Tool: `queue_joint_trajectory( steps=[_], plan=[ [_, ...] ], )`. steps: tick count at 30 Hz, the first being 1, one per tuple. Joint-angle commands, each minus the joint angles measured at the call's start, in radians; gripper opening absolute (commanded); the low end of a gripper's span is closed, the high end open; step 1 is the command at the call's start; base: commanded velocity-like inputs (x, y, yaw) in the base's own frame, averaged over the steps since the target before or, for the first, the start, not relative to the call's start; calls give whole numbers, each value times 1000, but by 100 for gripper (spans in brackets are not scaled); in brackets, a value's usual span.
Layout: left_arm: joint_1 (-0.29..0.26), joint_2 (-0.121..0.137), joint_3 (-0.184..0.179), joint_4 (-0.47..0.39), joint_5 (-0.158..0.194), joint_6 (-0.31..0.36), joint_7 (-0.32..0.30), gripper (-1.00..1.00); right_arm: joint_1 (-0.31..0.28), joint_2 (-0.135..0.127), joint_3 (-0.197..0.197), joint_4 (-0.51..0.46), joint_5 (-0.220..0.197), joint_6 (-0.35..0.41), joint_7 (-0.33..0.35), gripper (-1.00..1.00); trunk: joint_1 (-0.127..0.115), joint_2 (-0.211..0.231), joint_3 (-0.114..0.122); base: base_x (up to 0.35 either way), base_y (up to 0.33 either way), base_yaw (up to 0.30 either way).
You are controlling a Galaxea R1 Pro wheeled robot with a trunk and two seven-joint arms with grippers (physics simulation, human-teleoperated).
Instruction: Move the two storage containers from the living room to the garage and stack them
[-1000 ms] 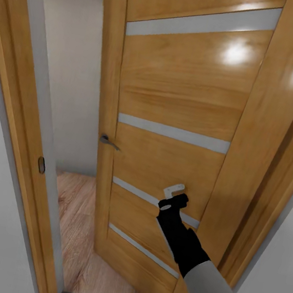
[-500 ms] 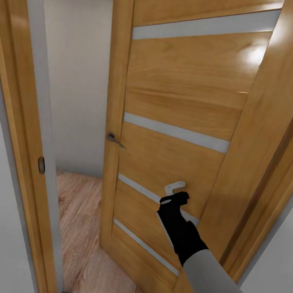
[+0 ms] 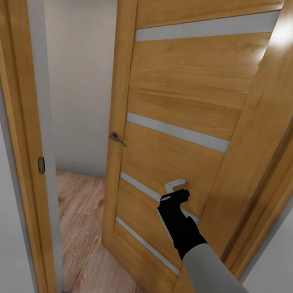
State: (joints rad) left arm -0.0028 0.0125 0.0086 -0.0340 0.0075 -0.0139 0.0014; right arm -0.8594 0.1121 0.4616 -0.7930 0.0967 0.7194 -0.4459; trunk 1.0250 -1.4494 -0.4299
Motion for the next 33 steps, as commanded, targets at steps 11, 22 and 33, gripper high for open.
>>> queue_joint_trajectory(
  steps=[11,22,33],
  plan=[
    [0,3,0,-1,-1,-1,0,100,-1,0,1,-10,3,0,5,100,0,-1,-1,0,0,0],
    [0,1,1,-1,0,-1,0,100,-1,0,3,-1,6,-4,3,100,0,-1,-1,0,0,0],
    [-3,-3,4,-23,0,-3,-3,100,37,16,0,-6,10,11,14,100,0,-1,-1,0,0,0]
  ],
)
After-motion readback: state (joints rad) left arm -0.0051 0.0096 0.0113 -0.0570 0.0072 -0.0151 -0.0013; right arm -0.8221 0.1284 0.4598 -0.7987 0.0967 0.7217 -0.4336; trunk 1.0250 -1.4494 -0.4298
